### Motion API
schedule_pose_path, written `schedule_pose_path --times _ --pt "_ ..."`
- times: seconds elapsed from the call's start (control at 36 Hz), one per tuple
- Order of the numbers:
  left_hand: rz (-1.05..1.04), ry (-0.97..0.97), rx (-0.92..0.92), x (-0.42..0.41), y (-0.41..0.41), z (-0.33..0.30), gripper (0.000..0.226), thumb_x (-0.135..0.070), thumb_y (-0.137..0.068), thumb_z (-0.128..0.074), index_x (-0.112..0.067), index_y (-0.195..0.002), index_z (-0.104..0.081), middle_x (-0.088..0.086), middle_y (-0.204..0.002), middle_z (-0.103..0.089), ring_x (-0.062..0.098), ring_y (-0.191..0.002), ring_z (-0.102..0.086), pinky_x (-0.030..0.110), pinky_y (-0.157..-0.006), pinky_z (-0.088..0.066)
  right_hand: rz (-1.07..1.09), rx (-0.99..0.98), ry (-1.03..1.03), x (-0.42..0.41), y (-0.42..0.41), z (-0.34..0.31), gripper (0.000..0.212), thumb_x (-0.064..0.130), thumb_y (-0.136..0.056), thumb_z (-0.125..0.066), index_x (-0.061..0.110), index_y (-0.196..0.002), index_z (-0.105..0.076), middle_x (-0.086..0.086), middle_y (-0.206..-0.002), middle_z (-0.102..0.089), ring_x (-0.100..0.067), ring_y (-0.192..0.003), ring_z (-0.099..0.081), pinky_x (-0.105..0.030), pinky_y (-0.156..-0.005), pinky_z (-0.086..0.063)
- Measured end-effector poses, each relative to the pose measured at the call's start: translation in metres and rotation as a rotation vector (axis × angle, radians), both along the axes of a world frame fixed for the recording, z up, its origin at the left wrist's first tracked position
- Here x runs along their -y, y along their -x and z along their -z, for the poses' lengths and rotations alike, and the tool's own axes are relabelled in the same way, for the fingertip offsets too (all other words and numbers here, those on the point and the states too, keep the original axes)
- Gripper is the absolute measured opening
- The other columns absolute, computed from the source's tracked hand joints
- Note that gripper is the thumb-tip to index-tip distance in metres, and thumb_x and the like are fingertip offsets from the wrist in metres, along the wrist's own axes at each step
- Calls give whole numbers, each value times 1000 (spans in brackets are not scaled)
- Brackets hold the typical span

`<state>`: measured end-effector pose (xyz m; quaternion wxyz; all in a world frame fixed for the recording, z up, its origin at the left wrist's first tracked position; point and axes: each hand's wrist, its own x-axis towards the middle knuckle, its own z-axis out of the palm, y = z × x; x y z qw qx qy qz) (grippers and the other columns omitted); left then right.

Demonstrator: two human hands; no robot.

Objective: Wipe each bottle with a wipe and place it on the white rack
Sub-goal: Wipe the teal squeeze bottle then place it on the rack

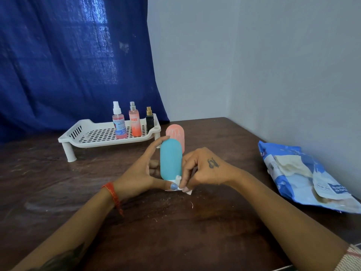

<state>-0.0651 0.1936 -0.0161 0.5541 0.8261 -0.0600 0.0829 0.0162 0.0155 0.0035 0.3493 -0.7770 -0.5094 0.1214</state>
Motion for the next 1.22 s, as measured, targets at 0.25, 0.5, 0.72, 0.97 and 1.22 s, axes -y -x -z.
schedule_pose_path --times 0.25,0.5,0.72,0.97,1.22 --pt "21 2 13 -2 -1 2 106 -1 -63 -83 -64 -123 -22 1 -115 -65 16 -102 -67 27 -85 -55 401 -49 -582 -1 -15 -2 22 3 -72 -77 22 -70 -65 0 -82 -70 -21 -78 -67 -41 -72 -58" --pt "34 24 53 0 -1 4 106 7 -65 -80 -59 -126 -24 -2 -129 -52 15 -106 -65 28 -84 -55 313 -77 -458 -5 -9 -1 15 0 -76 -72 12 -78 -65 -4 -83 -68 -16 -67 -68 -24 -61 -57" --pt "-57 -206 101 3 0 4 106 -41 -53 -86 -78 -117 -10 -20 -123 -41 7 -102 -56 25 -84 -54 268 -10 -498 -7 -5 0 24 2 -74 -75 23 -74 -63 -1 -86 -68 -19 -75 -67 -39 -68 -59" --pt "23 -36 87 7 1 3 111 -14 -59 -88 -60 -133 -19 -15 -133 -47 1 -113 -57 25 -90 -53 290 169 -614 -9 -7 0 41 4 -80 -70 25 -114 -62 4 -98 -67 -8 -86 -63 -19 -75 -54" --pt "81 -16 32 1 1 3 109 -20 -53 -87 -56 -135 -24 -22 -120 -60 18 -114 -60 46 -99 -47 269 390 -571 -13 -10 11 35 8 -83 -67 16 -118 -64 -2 -107 -67 -2 -88 -57 -9 -76 -49"
